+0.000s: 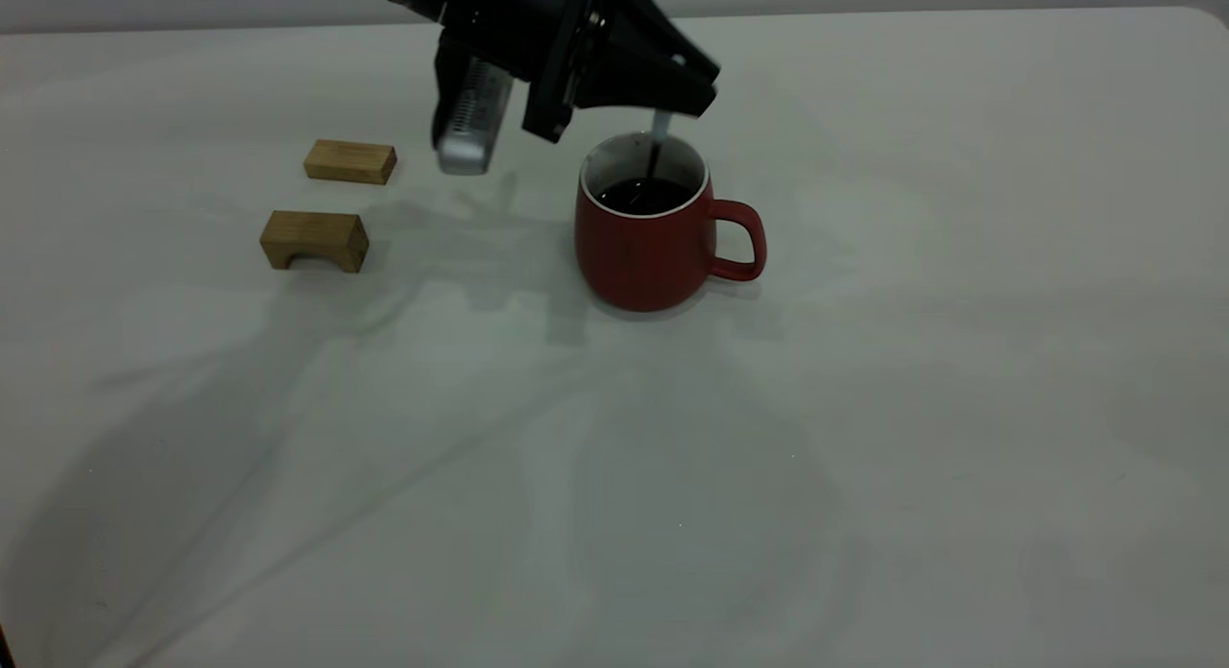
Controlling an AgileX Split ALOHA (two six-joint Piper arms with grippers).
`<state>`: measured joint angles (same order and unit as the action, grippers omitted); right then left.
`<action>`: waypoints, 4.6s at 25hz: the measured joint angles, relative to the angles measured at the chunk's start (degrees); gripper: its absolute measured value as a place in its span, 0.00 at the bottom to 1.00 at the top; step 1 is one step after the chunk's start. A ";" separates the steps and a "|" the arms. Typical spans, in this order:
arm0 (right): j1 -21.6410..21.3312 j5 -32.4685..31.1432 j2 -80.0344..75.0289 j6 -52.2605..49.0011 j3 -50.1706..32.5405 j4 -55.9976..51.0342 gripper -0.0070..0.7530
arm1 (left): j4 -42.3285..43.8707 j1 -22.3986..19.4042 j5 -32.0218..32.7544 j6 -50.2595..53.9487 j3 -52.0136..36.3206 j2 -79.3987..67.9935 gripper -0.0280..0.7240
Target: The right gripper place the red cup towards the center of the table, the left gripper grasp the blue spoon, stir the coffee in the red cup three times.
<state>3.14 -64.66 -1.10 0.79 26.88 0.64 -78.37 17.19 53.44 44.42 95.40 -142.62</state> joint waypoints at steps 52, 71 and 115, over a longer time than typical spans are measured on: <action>0.00 0.00 0.00 0.00 0.00 0.00 0.79 | 7.68 -0.55 5.64 -0.67 0.94 -1.33 0.49; 0.00 0.00 0.00 0.00 0.00 -0.05 0.79 | 67.98 -0.55 13.45 5.46 12.05 31.31 0.78; 0.00 0.00 0.00 0.11 0.00 -0.16 0.79 | 75.85 -15.57 11.78 -49.79 -65.19 139.49 0.78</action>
<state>3.14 -64.66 -1.10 0.90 26.88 0.48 -2.53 1.62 65.21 -5.37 30.21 -3.13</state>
